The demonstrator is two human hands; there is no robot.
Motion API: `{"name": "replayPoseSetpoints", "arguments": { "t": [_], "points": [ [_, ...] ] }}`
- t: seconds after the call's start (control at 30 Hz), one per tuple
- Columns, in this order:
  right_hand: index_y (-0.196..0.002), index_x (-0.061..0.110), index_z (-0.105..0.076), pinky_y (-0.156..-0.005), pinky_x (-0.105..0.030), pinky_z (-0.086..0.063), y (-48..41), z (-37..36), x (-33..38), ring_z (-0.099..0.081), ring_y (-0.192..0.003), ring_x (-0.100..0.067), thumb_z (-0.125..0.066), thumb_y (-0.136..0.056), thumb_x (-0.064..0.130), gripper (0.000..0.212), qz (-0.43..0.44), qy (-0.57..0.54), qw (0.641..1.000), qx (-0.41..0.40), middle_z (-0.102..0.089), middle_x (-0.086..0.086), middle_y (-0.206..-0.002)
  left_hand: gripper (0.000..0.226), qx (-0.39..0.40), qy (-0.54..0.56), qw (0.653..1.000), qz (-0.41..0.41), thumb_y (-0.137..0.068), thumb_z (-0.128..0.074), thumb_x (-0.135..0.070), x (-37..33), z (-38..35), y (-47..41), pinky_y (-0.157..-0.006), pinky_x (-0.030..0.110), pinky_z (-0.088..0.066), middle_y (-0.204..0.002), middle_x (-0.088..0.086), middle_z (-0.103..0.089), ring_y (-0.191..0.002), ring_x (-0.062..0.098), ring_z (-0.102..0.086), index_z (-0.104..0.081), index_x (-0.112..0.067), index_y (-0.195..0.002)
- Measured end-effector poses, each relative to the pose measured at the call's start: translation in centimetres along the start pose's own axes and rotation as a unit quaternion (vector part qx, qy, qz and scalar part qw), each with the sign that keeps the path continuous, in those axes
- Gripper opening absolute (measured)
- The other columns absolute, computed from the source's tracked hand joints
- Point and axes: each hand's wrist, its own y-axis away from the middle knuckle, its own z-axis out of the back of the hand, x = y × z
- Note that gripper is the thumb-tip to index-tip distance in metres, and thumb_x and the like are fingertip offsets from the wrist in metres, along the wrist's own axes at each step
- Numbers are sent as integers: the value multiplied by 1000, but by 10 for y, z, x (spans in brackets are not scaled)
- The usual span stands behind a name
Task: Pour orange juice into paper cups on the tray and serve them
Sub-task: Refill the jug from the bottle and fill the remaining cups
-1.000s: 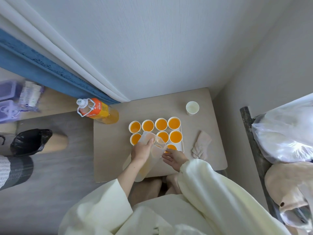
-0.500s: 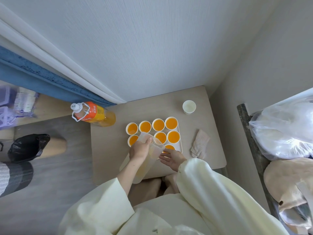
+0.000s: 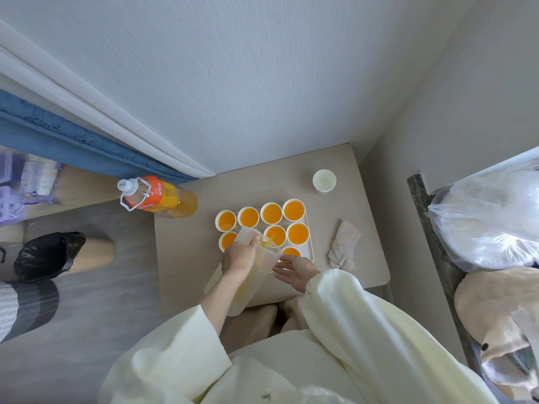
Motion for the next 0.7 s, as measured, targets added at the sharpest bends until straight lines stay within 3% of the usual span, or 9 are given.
{"name": "replayPoseSetpoints", "arguments": {
  "t": [0.37, 0.7],
  "points": [
    [-124, -1, -54, -97, -43, -51, 0, -1, -2, -60, -113, -35, -52, -97, 8, 29, 0, 1, 1000, -3, -58, -23, -125, 46, -1, -14, 1000, -3, -97, -40, -55, 0, 1, 2, -68, 30, -37, -93, 4, -57, -83, 19, -51, -57, -12, -96],
    [-128, 0, -52, -99, -44, -49, 3, -2, -1, -60, -113, -34, -52, -97, 8, 32, -1, 10, 1000, -2, -59, -22, -125, 52, -6, -14, 1000, -10, -97, -39, -56, 2, 1, 2, -69, 30, -39, -106, 9, -65, -90, 22, -57, -62, -10, -105]
  ]
}}
